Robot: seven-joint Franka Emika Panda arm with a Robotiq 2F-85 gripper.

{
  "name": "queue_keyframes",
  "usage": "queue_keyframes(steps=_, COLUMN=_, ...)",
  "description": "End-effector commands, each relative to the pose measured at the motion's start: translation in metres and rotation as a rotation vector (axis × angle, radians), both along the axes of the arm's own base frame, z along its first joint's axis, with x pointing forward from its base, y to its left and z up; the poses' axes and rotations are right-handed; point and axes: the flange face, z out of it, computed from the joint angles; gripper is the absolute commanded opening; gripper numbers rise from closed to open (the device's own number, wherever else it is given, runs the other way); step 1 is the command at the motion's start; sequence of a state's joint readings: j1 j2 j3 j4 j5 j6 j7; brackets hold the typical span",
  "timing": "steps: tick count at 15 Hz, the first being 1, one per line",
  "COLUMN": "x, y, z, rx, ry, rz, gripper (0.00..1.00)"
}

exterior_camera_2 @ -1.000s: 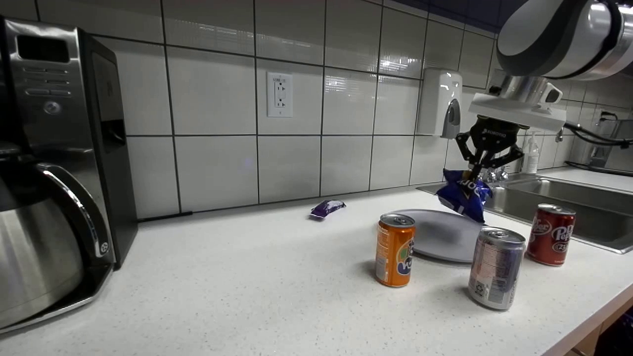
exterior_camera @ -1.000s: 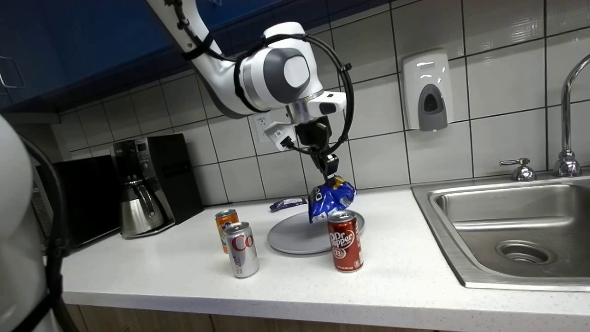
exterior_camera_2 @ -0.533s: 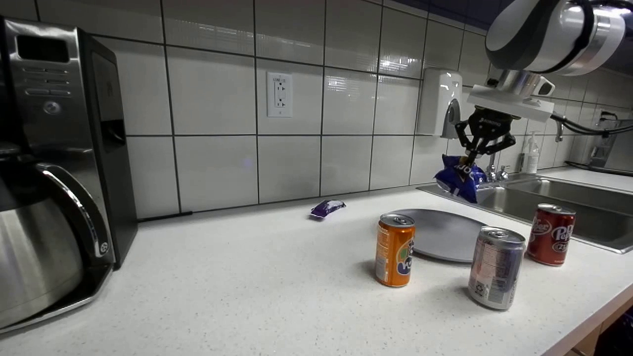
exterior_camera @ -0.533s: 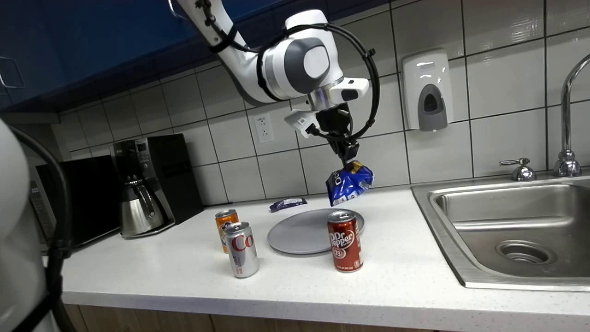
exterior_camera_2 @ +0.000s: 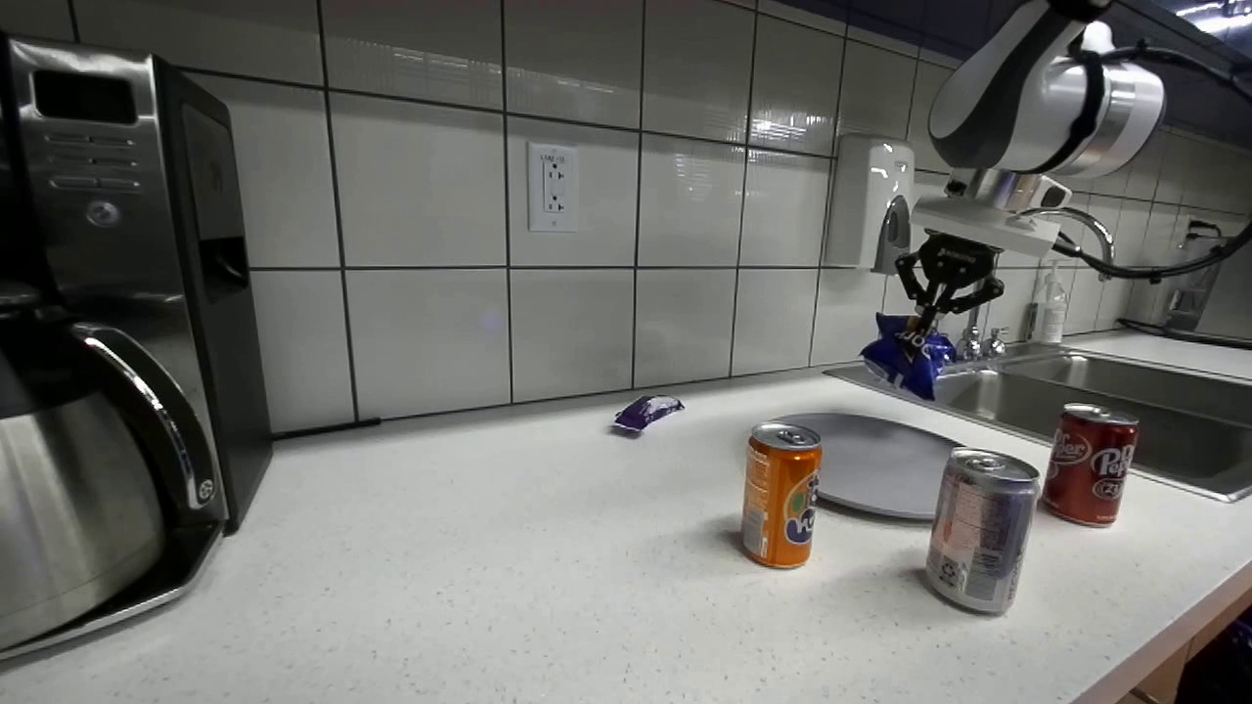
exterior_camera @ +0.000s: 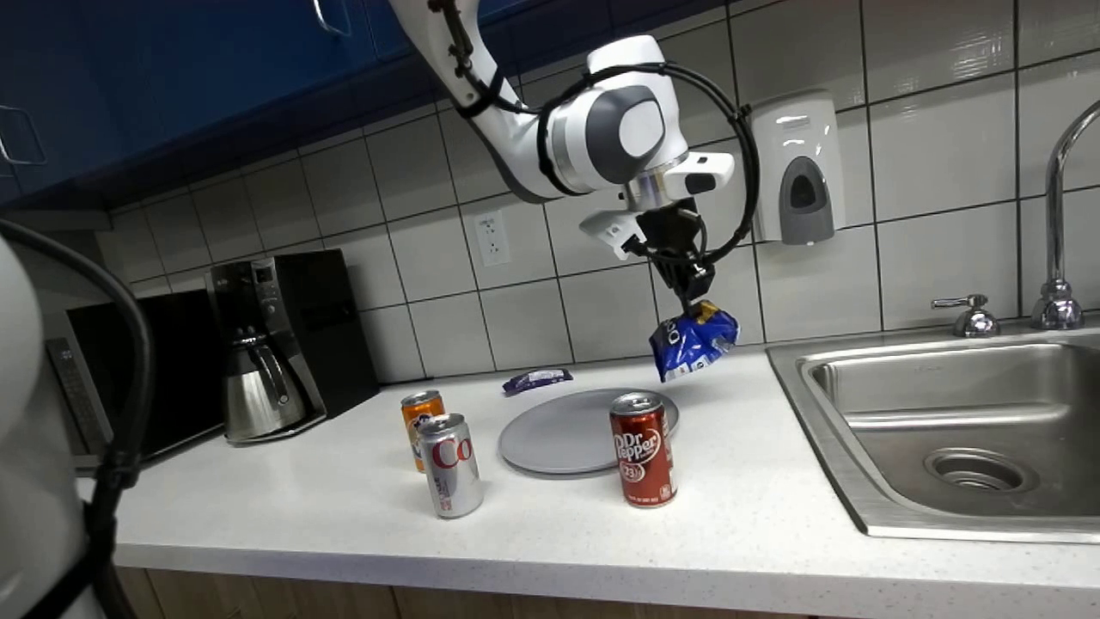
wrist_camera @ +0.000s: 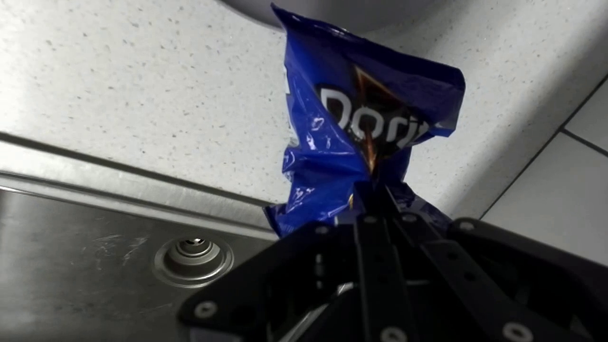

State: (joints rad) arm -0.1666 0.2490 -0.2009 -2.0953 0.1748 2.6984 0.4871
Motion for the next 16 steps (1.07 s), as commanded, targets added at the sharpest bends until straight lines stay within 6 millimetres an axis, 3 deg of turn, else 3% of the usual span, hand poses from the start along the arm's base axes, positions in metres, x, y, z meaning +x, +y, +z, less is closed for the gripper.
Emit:
queue_keyframes(steps=1, x=0.021, y=-0.020, z=-0.005, rx=0.014, ry=0.026, rz=-0.003, gripper=0.00)
queue_keyframes(steps=15, x=0.042, y=-0.033, z=-0.030, rx=0.036, ry=0.099, rz=-0.010, gripper=0.00)
queue_keyframes(steps=16, x=0.042, y=-0.033, z=-0.031, rx=0.037, ry=0.103, rz=-0.010, gripper=0.26)
